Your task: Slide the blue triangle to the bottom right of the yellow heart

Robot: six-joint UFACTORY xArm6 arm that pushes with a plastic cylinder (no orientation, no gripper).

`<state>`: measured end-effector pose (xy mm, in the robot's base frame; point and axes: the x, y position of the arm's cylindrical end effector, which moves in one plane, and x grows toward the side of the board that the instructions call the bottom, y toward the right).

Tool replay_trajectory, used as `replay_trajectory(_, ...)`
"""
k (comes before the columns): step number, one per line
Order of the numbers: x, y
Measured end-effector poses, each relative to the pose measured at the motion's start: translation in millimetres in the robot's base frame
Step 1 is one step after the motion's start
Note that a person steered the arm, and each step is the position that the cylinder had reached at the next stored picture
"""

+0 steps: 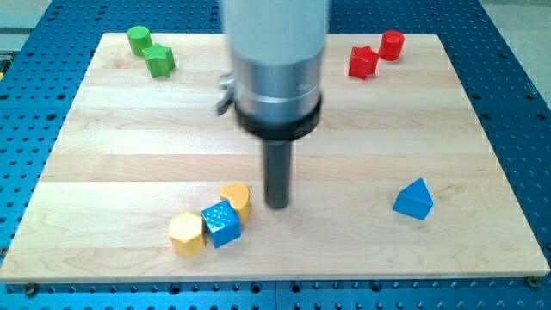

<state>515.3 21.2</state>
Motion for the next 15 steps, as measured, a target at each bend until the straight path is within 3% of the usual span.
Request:
replay_trajectory(1, -44.5, 98.4)
replay_trajectory(2, -20.8, 195.8)
replay_trajectory(3, 35.2, 196.2)
replay_trajectory(4, 35.3, 133.7)
replay_trajectory(6, -30.2, 23.4)
replay_trajectory(7, -56.3, -2.8)
replay_trajectory(8, -26.2, -58.3)
replay_trajectory(10, -19.3, -8.5)
replay_trajectory(13, 33.6, -24.0)
replay_trajectory(15, 58.5, 99.5)
